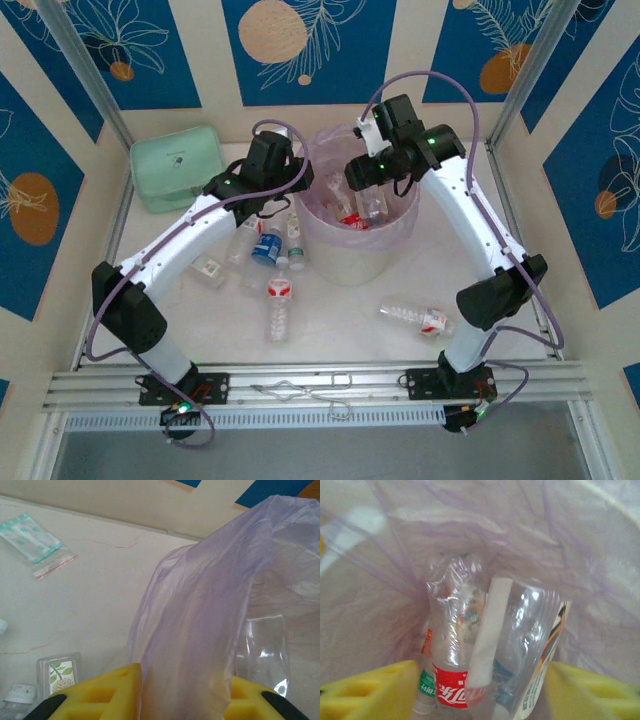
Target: Put the plastic bottles in the bin
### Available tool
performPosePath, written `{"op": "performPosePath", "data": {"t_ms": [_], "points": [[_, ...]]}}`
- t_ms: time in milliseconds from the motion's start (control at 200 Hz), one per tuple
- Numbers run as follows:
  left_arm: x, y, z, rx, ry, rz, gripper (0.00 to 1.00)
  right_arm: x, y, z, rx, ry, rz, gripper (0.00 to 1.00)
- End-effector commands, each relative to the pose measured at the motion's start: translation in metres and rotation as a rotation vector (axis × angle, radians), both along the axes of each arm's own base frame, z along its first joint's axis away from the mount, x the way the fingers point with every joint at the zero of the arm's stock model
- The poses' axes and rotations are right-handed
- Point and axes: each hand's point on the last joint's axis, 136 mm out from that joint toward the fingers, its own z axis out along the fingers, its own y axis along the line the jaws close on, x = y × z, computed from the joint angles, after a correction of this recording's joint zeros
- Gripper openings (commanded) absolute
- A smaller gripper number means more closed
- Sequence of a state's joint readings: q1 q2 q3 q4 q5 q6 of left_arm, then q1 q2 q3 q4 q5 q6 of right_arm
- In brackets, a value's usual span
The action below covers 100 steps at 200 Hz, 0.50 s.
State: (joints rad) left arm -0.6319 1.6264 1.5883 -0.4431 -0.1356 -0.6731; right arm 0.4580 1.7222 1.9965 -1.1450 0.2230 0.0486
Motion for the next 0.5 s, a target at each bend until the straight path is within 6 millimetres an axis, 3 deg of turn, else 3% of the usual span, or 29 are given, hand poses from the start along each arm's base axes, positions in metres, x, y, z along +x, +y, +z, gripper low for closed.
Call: {"op": "performPosePath", "data": {"t_ms": [0,160,305,495], "points": [[0.002,0.003,0.004,0.0,-0.001,0.001,0.29,-0.013,-0.007,-0.005,-0.019,0.019,-0.003,0.54],[0.002,0.0,-0.001,-0.011,0.01,-0.004,0.29,0.0,0.002,-0.04,0.013,0.047,-0.016,0.46],[0.003,-0.001,-0.002,-0.013,0.012,-0.006,0.29,0.013,-0.003,-0.068,-0.002,0.057,-0.079,0.38],[0.002,0.001,0.002,-0.006,0.005,-0.001,0.29,0.012,0.003,-0.058,0.042,0.046,-0.076,0.4]]}}
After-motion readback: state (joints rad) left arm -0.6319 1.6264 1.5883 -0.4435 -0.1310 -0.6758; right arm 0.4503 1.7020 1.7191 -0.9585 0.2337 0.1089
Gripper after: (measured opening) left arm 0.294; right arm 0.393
